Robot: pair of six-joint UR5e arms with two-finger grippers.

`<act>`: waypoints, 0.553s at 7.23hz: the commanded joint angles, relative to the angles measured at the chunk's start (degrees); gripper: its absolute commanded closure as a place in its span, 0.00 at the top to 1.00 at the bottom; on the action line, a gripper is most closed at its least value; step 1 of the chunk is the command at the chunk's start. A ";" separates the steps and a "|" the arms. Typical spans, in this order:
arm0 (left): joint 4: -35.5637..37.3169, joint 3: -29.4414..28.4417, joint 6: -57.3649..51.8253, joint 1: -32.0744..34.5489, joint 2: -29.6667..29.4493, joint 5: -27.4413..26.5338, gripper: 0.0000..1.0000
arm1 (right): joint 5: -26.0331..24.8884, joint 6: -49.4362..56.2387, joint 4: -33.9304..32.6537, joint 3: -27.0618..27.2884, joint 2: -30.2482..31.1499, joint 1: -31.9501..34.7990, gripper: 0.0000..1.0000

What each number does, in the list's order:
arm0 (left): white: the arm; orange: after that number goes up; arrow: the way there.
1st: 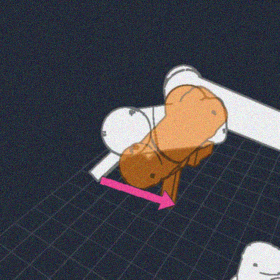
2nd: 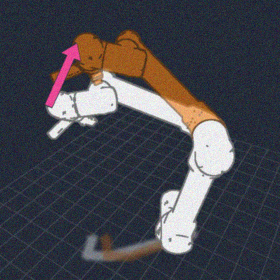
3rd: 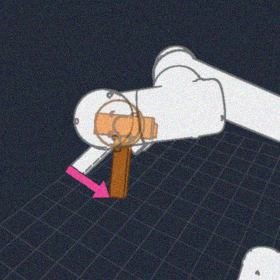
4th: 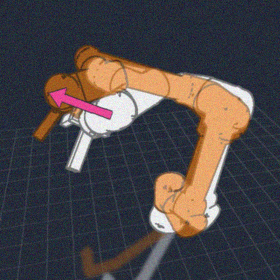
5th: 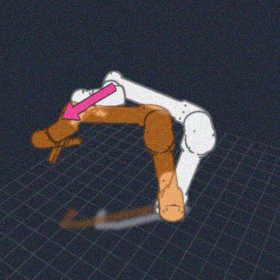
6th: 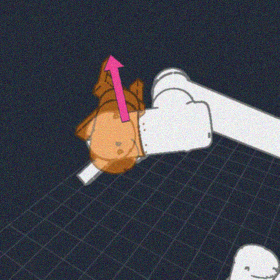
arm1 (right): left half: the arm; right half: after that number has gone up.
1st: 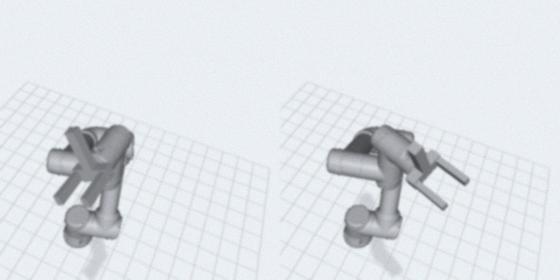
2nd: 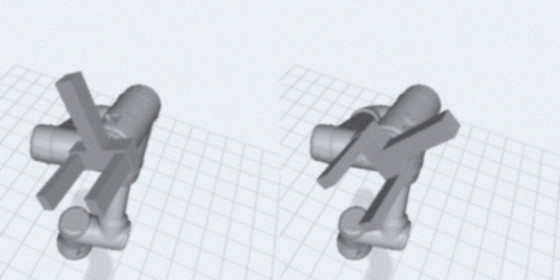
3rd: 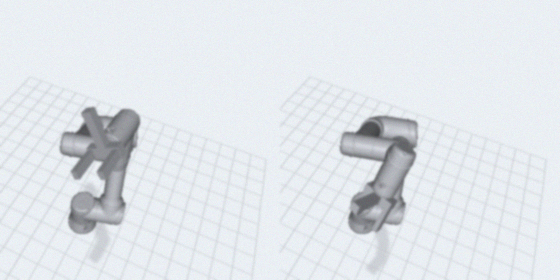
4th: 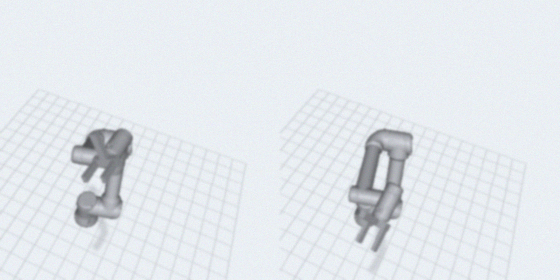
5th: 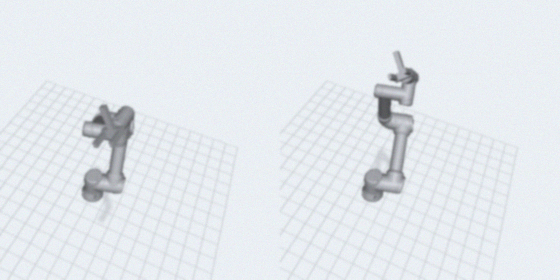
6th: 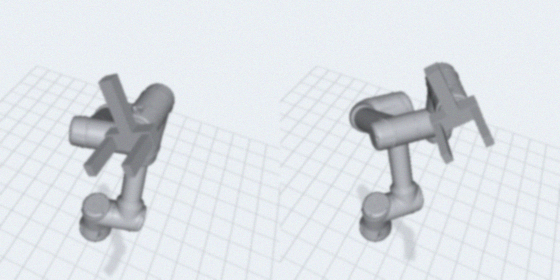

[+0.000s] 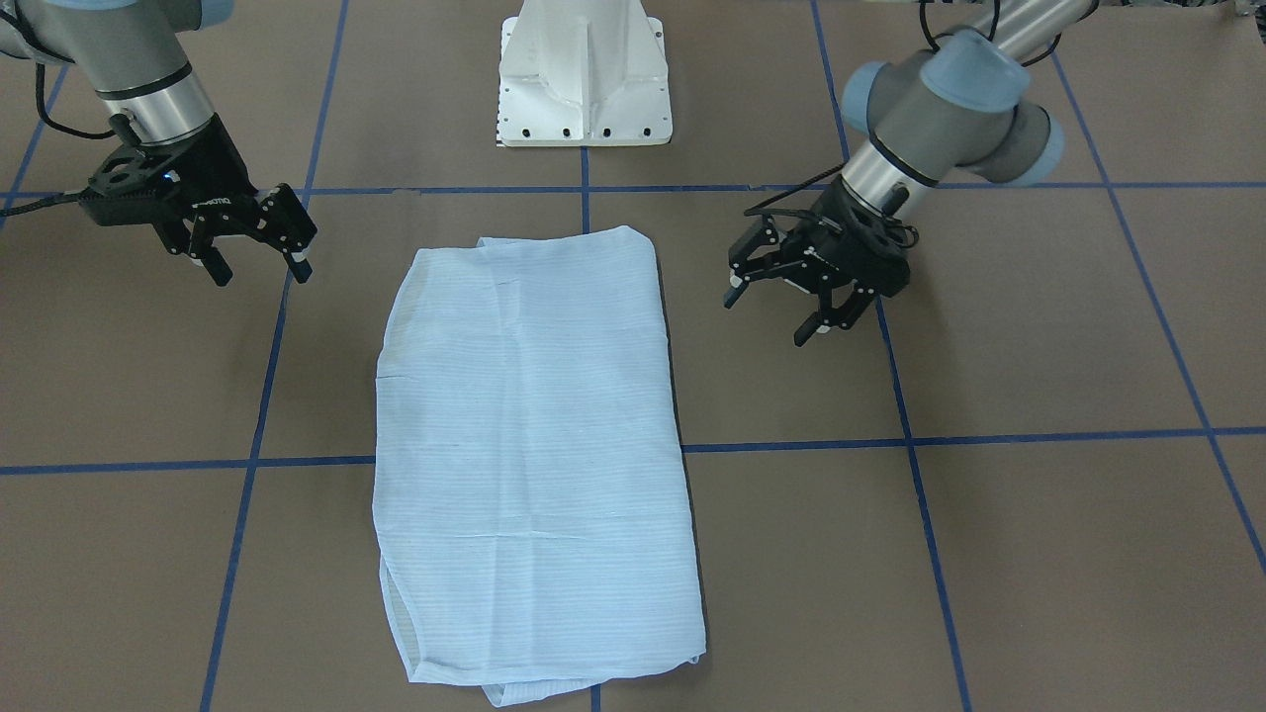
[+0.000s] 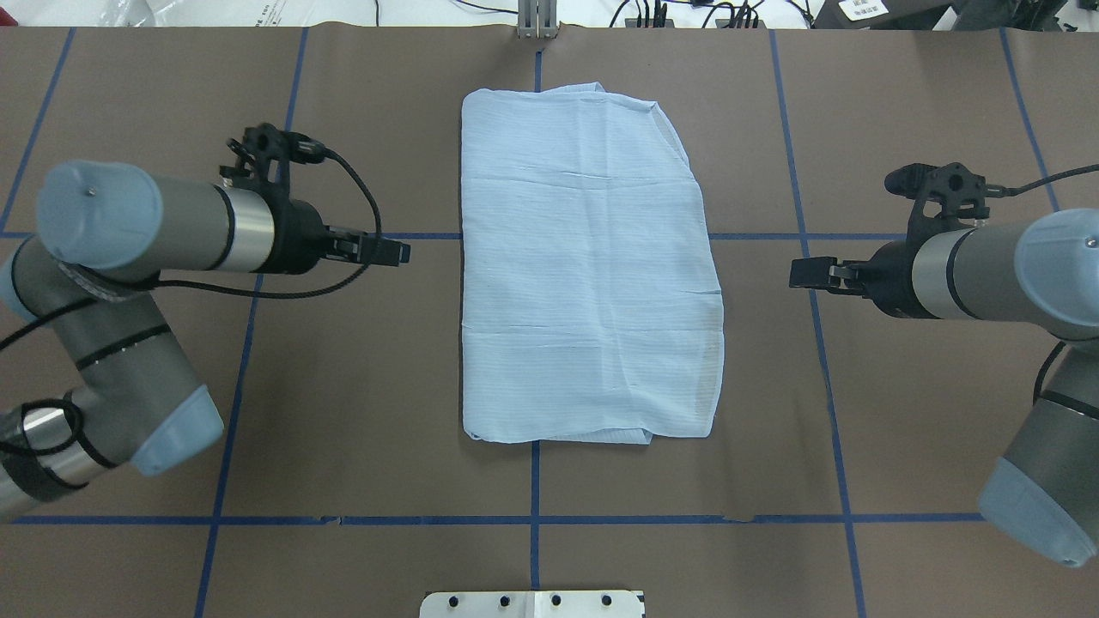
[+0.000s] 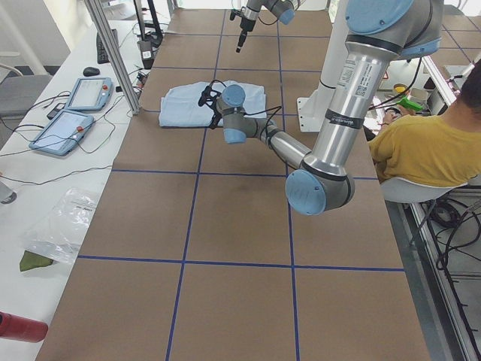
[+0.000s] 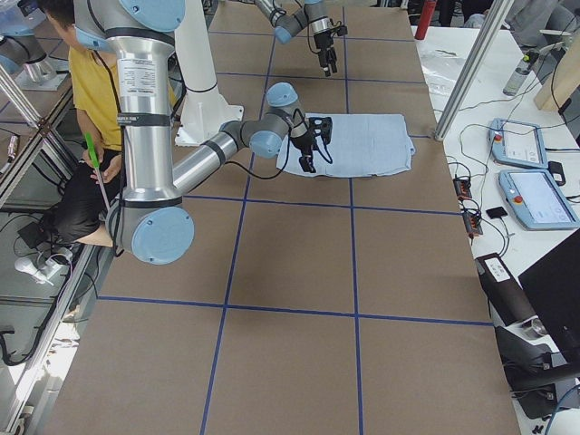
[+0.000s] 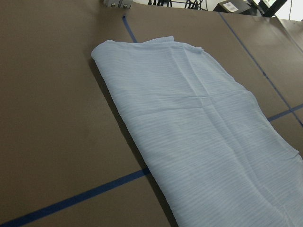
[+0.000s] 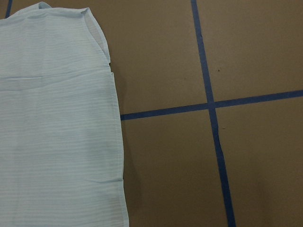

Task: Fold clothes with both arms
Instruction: 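Move the left gripper to the shirt's edge nearest the robot and press it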

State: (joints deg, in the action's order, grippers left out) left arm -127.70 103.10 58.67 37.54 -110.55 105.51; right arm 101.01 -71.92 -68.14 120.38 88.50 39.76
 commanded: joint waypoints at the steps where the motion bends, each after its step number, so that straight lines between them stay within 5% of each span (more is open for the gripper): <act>1: 12.82 4.93 10.60 -10.59 -0.98 -8.45 1.00 | -0.55 -0.15 0.29 -0.15 0.27 -0.12 1.00; 4: 12.91 2.11 20.94 -18.55 -2.73 -13.75 0.96 | -0.73 -0.15 0.29 -0.32 -0.08 -0.12 1.00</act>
State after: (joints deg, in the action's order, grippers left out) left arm -115.06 106.18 76.04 21.36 -112.60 92.90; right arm 100.38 -72.07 -67.86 120.10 88.54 39.65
